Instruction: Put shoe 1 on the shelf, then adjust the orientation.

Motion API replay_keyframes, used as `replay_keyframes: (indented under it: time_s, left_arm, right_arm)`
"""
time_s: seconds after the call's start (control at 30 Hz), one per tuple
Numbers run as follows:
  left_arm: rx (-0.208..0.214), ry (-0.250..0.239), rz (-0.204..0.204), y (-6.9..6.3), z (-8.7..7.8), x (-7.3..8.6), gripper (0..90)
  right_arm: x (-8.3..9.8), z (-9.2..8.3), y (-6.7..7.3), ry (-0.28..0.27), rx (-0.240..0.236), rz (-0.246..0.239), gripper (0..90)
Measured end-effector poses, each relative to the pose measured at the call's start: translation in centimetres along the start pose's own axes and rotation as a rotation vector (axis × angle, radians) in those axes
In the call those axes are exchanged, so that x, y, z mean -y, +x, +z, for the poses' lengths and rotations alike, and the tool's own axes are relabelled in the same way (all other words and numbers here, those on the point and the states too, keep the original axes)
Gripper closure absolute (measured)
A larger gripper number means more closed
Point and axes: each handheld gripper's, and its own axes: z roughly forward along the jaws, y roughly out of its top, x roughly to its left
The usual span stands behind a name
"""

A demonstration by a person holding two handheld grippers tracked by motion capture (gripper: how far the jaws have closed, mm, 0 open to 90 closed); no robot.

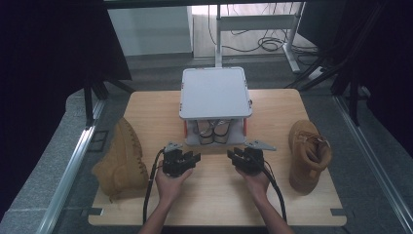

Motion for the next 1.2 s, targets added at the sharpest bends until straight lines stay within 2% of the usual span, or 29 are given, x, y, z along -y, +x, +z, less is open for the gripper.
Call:
replay_keyframes:
  time_s: [0.1, 0.27, 0.4, 0.5, 0.57, 0.7, 0.8, 0.87, 0.93, 0.97, 1.1, 1.2]
  left_arm:
    - [0.007, 0.025, 0.023, -0.2, -1.2, 0.6, 54.4]
    - [-0.016, 0.041, 0.066, -0.1, -2.7, 1.8, 50.3]
    - [-0.002, 0.068, 0.067, 0.3, -3.4, 3.1, 47.0]
    - [0.005, 0.078, 0.077, 0.5, -4.2, 4.0, 45.5]
    - [0.0, 0.081, 0.094, 0.6, -4.9, 4.5, 45.0]
    - [-0.014, 0.086, 0.108, 0.9, -6.3, 5.2, 43.6]
    - [-0.021, 0.08, 0.108, 1.3, -7.2, 5.5, 42.9]
    - [-0.042, 0.083, 0.115, 1.5, -7.8, 5.6, 40.5]
    - [-0.055, 0.063, 0.114, 1.7, -8.6, 5.7, 38.0]
    - [-0.067, 0.062, 0.12, 1.8, -8.9, 5.6, 37.9]
    - [-0.097, 0.032, 0.128, 2.4, -9.8, 5.7, 36.9]
    - [-0.102, 0.022, 0.124, 2.9, -10.3, 5.7, 39.0]
  right_arm:
    - [0.6, -0.6, 0.8, 0.028, -0.006, -0.043, 55.6]
    - [1.8, -1.5, 1.5, 0.048, -0.042, -0.061, 50.9]
    - [2.6, -2.3, 1.8, 0.061, -0.079, -0.07, 48.7]
    - [3.1, -2.8, 2.1, 0.076, -0.096, -0.103, 46.8]
    - [3.5, -3.1, 2.3, 0.087, -0.096, -0.132, 46.0]
    - [4.2, -3.6, 2.2, 0.099, -0.121, -0.138, 44.9]
    - [4.5, -3.7, 2.4, 0.103, -0.131, -0.138, 44.1]
    - [4.5, -3.8, 2.5, 0.104, -0.139, -0.147, 43.6]
    - [4.5, -4.0, 2.6, 0.091, -0.149, -0.14, 43.6]
    - [4.4, -4.1, 2.6, 0.087, -0.144, -0.148, 43.6]
    - [4.2, -4.3, 2.4, 0.077, -0.148, -0.129, 43.9]
    - [4.2, -4.4, 2.3, 0.075, -0.146, -0.134, 43.9]
